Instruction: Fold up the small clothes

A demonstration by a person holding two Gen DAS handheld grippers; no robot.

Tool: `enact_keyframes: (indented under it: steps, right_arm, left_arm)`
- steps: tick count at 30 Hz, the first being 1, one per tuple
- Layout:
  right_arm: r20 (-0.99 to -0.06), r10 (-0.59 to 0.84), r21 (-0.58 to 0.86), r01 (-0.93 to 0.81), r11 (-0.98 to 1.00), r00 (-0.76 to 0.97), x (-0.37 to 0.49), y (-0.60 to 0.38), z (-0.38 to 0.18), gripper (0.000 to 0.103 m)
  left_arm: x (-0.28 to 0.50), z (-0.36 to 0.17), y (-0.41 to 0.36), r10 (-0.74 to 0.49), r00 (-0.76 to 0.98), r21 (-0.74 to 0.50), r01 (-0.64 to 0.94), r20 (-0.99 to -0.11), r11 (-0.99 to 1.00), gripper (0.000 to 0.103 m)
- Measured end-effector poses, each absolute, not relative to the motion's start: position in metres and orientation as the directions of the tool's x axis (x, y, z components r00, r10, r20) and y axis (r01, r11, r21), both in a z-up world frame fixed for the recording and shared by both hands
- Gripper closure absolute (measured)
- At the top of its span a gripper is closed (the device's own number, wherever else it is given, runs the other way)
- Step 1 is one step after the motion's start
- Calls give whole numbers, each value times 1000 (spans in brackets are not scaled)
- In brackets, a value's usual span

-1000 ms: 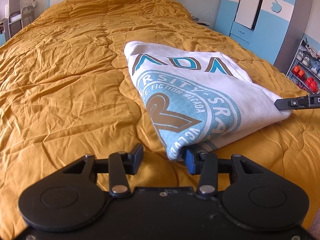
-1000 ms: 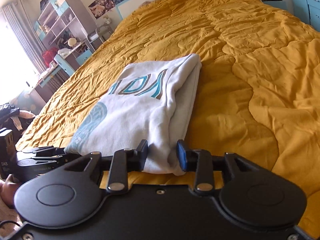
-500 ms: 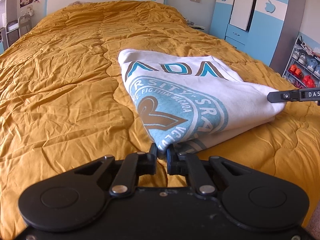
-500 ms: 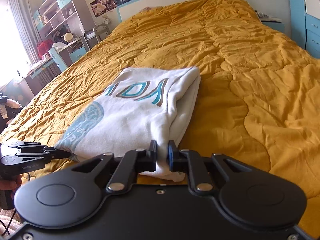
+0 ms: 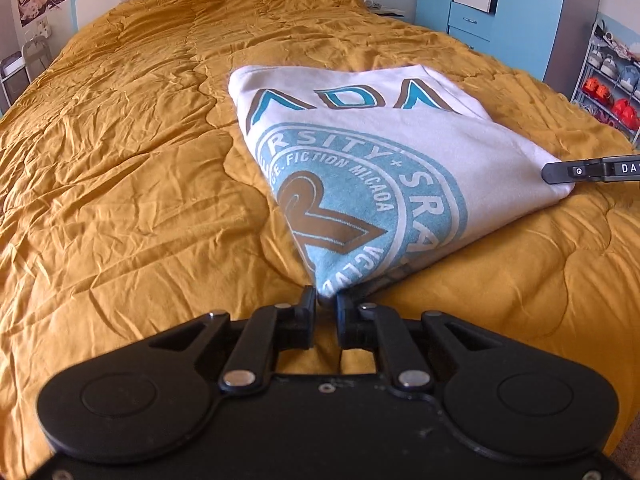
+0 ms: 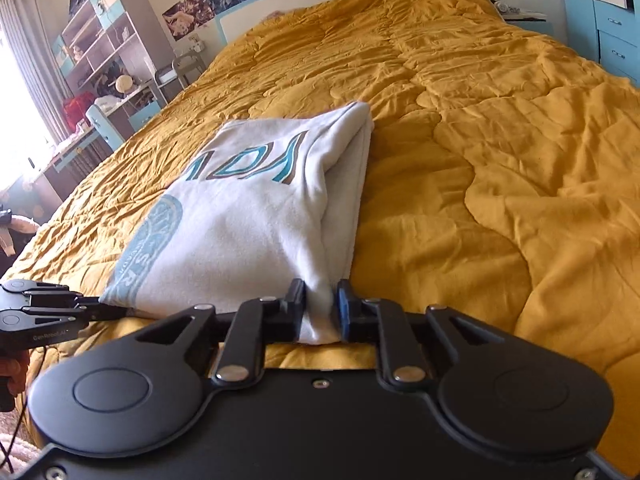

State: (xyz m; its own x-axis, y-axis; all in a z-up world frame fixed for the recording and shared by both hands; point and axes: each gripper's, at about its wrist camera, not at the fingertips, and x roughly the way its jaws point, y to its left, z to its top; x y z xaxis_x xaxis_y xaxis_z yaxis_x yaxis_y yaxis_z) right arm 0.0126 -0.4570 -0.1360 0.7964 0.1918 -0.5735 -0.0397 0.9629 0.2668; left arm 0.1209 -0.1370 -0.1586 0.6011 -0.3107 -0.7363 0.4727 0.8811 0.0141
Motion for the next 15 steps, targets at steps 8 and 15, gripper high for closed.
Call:
enact_keyframes:
  steps: [8,15]
  right_arm:
    - [-436,130,242,-23,970,891,39,-469,-61,54]
    - [-536,83,244,60,968,840,161,-466,-75,65]
  left_arm:
    - [112,-92,-113,-399,703,-91,432,-589,897,79]
    - [155,-104,-151,-528,626,-258,474,-574,842,78]
